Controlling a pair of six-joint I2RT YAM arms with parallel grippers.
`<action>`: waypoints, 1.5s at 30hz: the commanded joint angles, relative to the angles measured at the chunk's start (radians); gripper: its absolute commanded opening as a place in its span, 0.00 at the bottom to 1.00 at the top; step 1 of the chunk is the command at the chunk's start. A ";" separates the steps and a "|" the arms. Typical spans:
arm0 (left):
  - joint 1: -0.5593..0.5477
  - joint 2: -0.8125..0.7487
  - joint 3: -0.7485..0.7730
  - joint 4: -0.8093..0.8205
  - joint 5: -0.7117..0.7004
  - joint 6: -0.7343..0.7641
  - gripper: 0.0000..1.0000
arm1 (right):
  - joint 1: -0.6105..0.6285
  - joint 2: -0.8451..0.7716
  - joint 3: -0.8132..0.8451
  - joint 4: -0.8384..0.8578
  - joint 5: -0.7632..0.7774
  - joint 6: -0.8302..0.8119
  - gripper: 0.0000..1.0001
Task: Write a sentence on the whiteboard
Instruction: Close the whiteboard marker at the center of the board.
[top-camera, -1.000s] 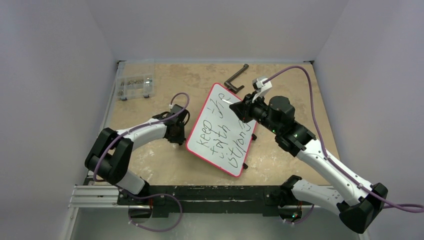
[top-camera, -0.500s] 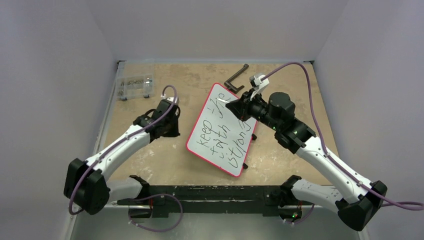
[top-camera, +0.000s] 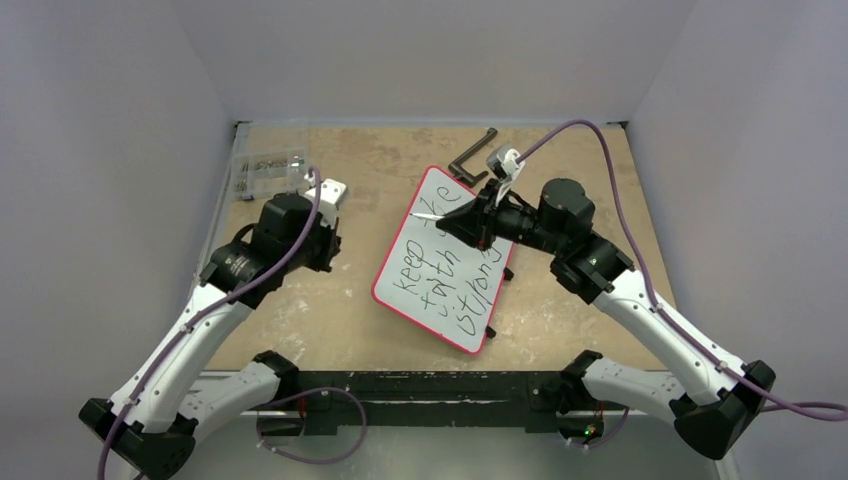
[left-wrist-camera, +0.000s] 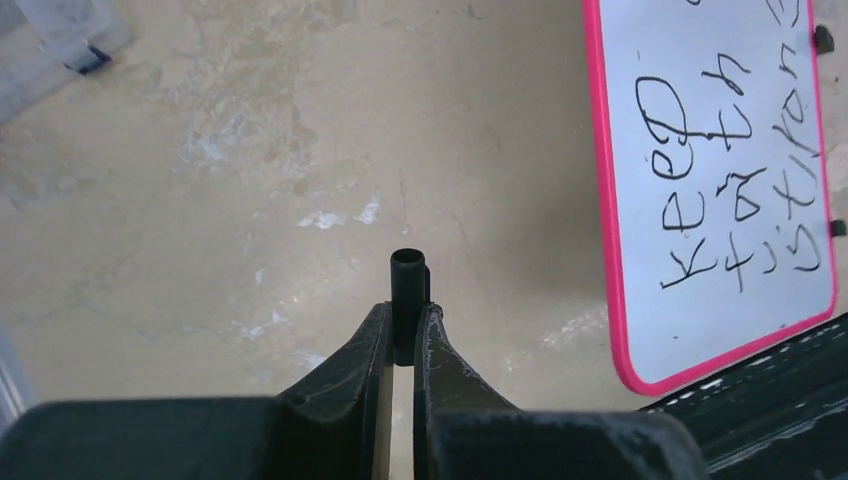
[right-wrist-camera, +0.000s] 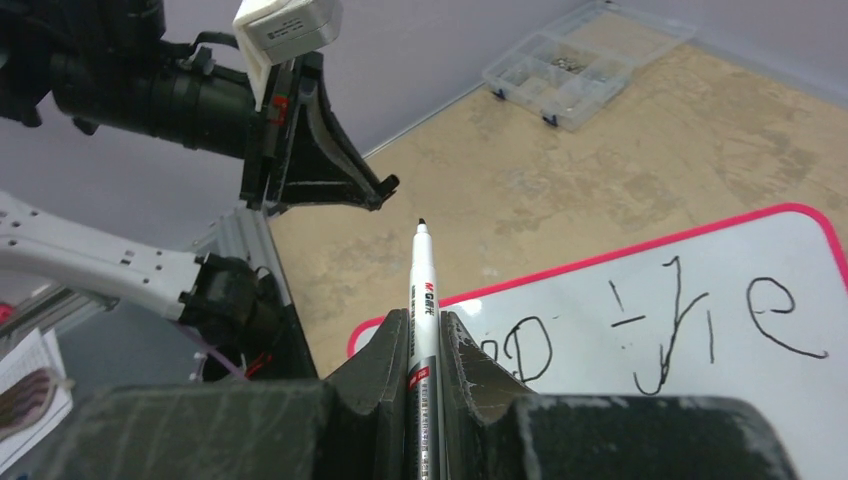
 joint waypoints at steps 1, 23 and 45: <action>-0.007 -0.099 -0.036 0.031 0.022 0.260 0.00 | -0.003 0.005 0.034 0.031 -0.169 -0.016 0.00; -0.057 -0.201 -0.247 0.310 0.528 0.851 0.00 | 0.083 0.136 0.072 -0.097 -0.235 -0.128 0.00; -0.071 -0.264 -0.315 0.345 0.560 0.885 0.00 | 0.136 0.214 0.096 -0.085 -0.174 -0.130 0.00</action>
